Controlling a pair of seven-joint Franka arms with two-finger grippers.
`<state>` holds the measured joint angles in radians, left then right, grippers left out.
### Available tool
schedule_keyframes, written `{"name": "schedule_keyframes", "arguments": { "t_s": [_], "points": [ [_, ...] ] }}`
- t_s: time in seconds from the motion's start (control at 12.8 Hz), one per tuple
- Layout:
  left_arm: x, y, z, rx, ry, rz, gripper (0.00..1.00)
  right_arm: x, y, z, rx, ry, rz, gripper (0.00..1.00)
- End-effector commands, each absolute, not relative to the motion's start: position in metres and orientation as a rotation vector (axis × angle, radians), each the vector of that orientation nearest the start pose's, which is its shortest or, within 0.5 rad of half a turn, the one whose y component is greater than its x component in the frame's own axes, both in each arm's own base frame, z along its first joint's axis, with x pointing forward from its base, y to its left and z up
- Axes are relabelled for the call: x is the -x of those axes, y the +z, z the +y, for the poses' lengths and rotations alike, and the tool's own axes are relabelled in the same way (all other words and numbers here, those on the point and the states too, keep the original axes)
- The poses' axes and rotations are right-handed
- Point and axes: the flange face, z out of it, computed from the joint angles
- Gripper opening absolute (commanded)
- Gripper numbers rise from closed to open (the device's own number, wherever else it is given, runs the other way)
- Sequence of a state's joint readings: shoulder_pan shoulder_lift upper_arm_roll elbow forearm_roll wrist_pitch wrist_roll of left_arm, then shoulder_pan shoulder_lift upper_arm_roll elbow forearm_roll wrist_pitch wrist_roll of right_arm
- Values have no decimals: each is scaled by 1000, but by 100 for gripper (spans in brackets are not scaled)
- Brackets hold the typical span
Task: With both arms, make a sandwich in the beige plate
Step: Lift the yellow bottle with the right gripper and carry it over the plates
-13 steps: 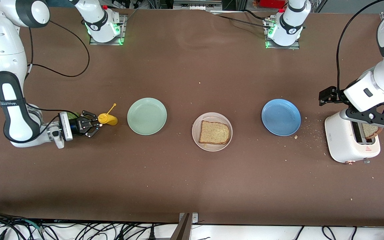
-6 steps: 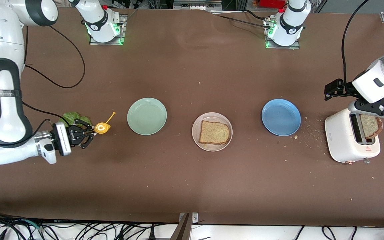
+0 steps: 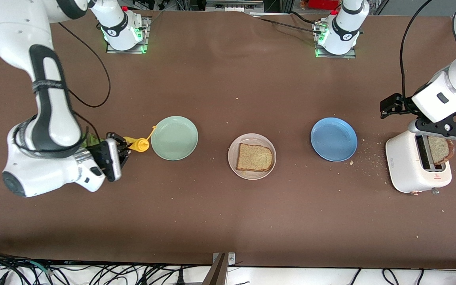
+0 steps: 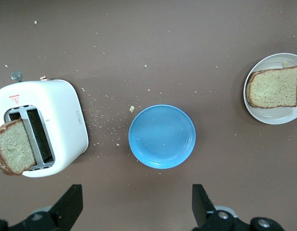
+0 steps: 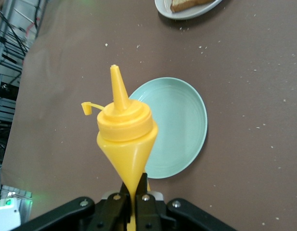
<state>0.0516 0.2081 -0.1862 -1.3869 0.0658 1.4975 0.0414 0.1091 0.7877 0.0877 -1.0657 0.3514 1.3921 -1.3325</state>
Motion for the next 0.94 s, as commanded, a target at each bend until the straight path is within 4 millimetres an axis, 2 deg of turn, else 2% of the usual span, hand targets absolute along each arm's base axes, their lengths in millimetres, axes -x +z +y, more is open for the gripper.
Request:
{"name": "schedule_keyframes", "arguments": {
  "t_s": [0.0,0.23,0.47,0.78,0.86],
  "points": [
    [-603,590,-64,3101,153,248,100,-665,388,227,2033,364,-1804,0],
    [-602,591,-63,3101,150,248,100,-640,407,301,2188,449,-1895,0],
    [-602,591,-63,3101,150,248,100,-604,408,372,2346,534,-2047,0],
    [-603,590,-63,3101,153,248,100,-550,400,456,2566,583,-2295,0],
    [-602,591,-63,3101,150,248,100,-539,396,471,2613,583,-2350,0]
  ]
}}
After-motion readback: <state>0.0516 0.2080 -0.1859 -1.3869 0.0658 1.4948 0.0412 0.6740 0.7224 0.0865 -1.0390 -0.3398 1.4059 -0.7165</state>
